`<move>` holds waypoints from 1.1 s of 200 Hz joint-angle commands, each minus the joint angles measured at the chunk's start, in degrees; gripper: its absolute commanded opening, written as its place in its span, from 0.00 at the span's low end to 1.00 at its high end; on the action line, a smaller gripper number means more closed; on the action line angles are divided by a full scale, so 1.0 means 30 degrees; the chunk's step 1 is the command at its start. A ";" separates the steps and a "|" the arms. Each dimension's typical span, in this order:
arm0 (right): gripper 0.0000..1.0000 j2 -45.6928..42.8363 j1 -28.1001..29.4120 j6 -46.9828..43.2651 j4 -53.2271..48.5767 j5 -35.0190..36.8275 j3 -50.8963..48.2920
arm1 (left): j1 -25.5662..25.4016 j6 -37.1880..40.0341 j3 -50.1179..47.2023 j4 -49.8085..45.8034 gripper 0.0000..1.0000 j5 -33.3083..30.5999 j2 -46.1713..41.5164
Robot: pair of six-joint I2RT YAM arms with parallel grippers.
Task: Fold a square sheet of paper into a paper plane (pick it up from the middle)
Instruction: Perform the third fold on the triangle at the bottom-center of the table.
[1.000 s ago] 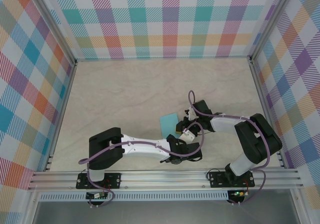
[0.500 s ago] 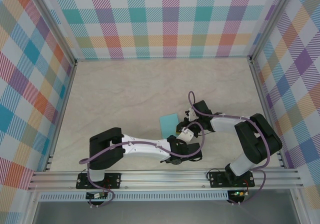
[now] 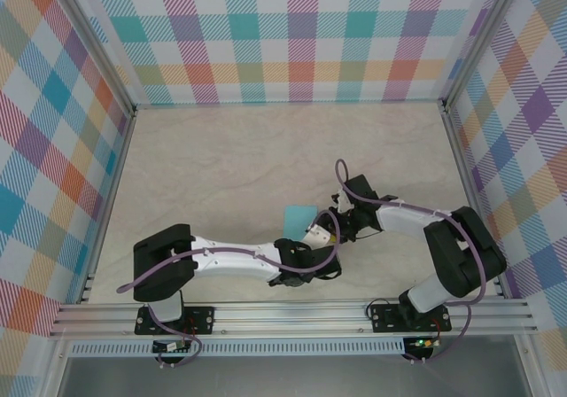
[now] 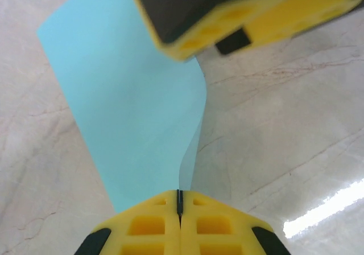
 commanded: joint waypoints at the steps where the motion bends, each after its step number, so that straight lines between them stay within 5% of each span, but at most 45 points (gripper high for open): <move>1: 0.37 -0.1514 -0.0248 -0.1138 -0.1911 0.1488 0.0973 | 0.0893 0.0672 -0.0821 0.1577 0.00 0.2771 -0.1298; 63: 0.12 0.0036 -0.0248 -0.1748 -0.0603 -0.0999 0.2224 | 0.2921 0.0833 -0.2592 0.3515 0.00 0.6839 -0.2508; 137: 0.10 0.4779 0.0182 -0.2805 -0.0166 -0.2831 0.4388 | 0.4667 0.0896 -0.3614 0.4334 0.00 0.9211 -0.3145; 220: 0.09 0.7659 0.0736 -0.4449 -0.1833 -0.0315 0.5413 | 0.6257 0.1281 -0.4041 0.4514 0.00 1.0483 -0.3057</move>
